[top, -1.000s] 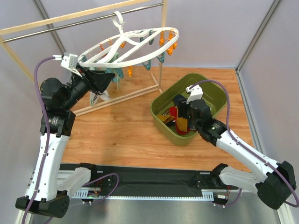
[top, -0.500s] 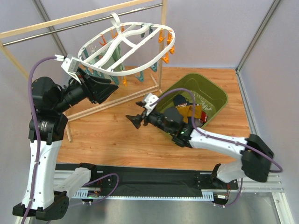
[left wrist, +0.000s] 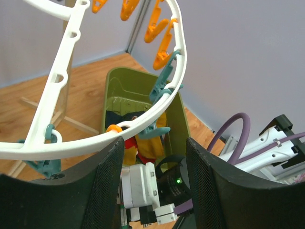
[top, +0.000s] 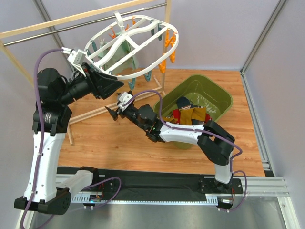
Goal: Remove the socks clipped to the hanger
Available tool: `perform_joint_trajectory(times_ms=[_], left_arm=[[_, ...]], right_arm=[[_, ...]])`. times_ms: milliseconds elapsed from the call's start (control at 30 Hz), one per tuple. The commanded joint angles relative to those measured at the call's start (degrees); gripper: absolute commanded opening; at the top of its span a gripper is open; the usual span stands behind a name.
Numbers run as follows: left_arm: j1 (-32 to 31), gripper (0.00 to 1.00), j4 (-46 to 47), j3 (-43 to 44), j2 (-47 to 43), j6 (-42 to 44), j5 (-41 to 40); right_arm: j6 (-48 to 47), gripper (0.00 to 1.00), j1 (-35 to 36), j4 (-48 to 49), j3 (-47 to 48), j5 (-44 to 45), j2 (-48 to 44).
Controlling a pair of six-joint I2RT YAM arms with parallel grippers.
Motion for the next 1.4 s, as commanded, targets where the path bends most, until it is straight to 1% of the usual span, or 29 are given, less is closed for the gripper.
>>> perform_joint_trajectory(times_ms=[0,100,267,367,400,433,467,500,533,567,600,633,667,700,733,767,800,833,900,933,967,1000,1033,1133,1167,1233,1267,1300,1367], left_arm=[[-0.21,0.62,4.17,2.51,1.20,-2.35,2.01],[-0.47,0.61,6.20,2.43,1.56,-4.10,2.71],[-1.79,0.61,10.67,1.20,0.86,-7.09,2.71],[-2.76,0.61,10.52,1.37,1.21,-7.62,3.33],[-2.76,0.61,8.94,2.42,0.77,-6.93,2.02],[-2.76,0.61,6.40,3.30,0.51,-3.96,0.62],[-2.76,0.61,1.16,4.09,0.07,-2.28,-1.31],[-2.76,0.61,-1.16,5.40,-0.89,-0.78,-4.99],[-2.67,0.61,-3.27,6.20,-1.16,2.10,-6.76],[-2.67,0.62,-7.64,7.08,-1.43,3.70,-8.69],[-2.67,0.62,-10.47,9.78,-1.43,6.50,-13.59],[-2.67,0.63,-13.11,11.20,-1.34,7.66,-16.42],[-2.67,0.64,-17.48,12.52,-1.17,8.63,-19.23],[-2.67,0.64,-19.18,14.45,-1.17,10.20,-24.05],[-2.67,0.64,-20.50,15.17,-0.99,10.83,-26.27],[-2.67,0.65,-22.08,15.70,-1.08,11.27,-28.12],[-2.67,0.65,-22.71,16.74,-0.99,12.06,-31.18],[-2.67,0.65,-23.15,17.19,-0.99,12.33,-32.17],[-2.67,0.66,-23.24,18.07,-0.46,13.03,-34.63],[-2.67,0.66,-23.68,18.51,0.32,13.12,-35.34],[-2.58,0.66,-24.12,19.56,0.85,13.29,-36.65],[-2.58,0.66,-24.55,20.09,1.38,13.73,-37.27],[-2.49,0.66,-25.34,20.53,2.25,13.82,-38.06],[-1.79,0.66,-25.53,20.71,2.70,13.91,-40.61],[-1.44,0.66,-25.26,19.93,2.70,13.91,-40.97],[-0.30,0.66,-24.91,18.96,2.70,13.82,-41.93],[0.75,0.66,-24.91,17.91,2.61,13.56,-42.55],[1.37,0.66,-24.74,17.29,2.44,13.12,-42.55],[3.12,0.66,-23.95,14.75,1.39,11.72,-40.89]], right_arm=[[-1.18,0.80,0.27,4.49,3.19,3.80,-2.32],[-0.39,0.78,0.27,2.10,1.88,4.16,-5.22],[2.32,0.78,0.27,2.28,-3.66,2.14,-10.32],[2.86,0.75,0.27,2.28,-5.33,2.14,-12.09],[3.12,0.73,0.27,1.06,-5.42,2.14,-12.61],[3.65,0.72,0.27,0.26,-5.60,2.40,-13.23],[4.35,0.71,0.27,-0.61,-5.77,2.58,-14.71],[6.18,0.71,0.27,-2.02,-6.21,2.84,-15.51],[7.16,0.71,0.36,-2.73,-6.39,3.37,-16.30],[8.12,0.71,0.27,-4.39,-6.47,3.46,-18.31],[10.48,0.71,0.36,-5.27,-6.82,3.63,-19.20],[11.38,0.71,0.44,-6.24,-6.91,3.37,-20.43],[12.17,0.71,0.53,-8.51,-7.09,3.28,-22.53],[12.87,0.71,0.79,-9.93,-7.09,4.15,-23.85],[13.32,0.72,1.32,-11.51,-7.00,4.94,-25.00],[14.80,0.72,1.50,-15.44,-6.74,6.00,-26.23],[18.03,0.72,1.67,-17.56,-6.57,8.27,-29.02],[20.15,0.72,1.76,-22.37,-6.04,9.51,-30.53],[24.72,0.72,1.68,-27.23,-5.77,12.14,-35.26],[29.53,0.73,1.68,-31.95,-5.42,12.94,-37.03],[31.75,0.73,1.68,-34.52,-4.81,13.04,-38.44],[33.08,0.72,1.76,-37.07,-4.02,12.52,-41.07],[35.36,0.72,1.68,-42.14,-3.06,12.51,-42.22],[38.27,0.71,1.68,-50.26,2.47,14.70,-45.82],[39.67,0.71,1.68,-54.98,5.53,15.49,-46.62],[40.91,0.71,1.76,-60.18,8.80,19.09,-47.85],[41.18,0.70,1.68,-61.43,10.21,20.50,-47.77],[41.01,0.70,1.68,-62.49,13.79,24.25,-47.51],[39.78,0.70,1.50,-64.52,17.24,27.96,-45.23]])
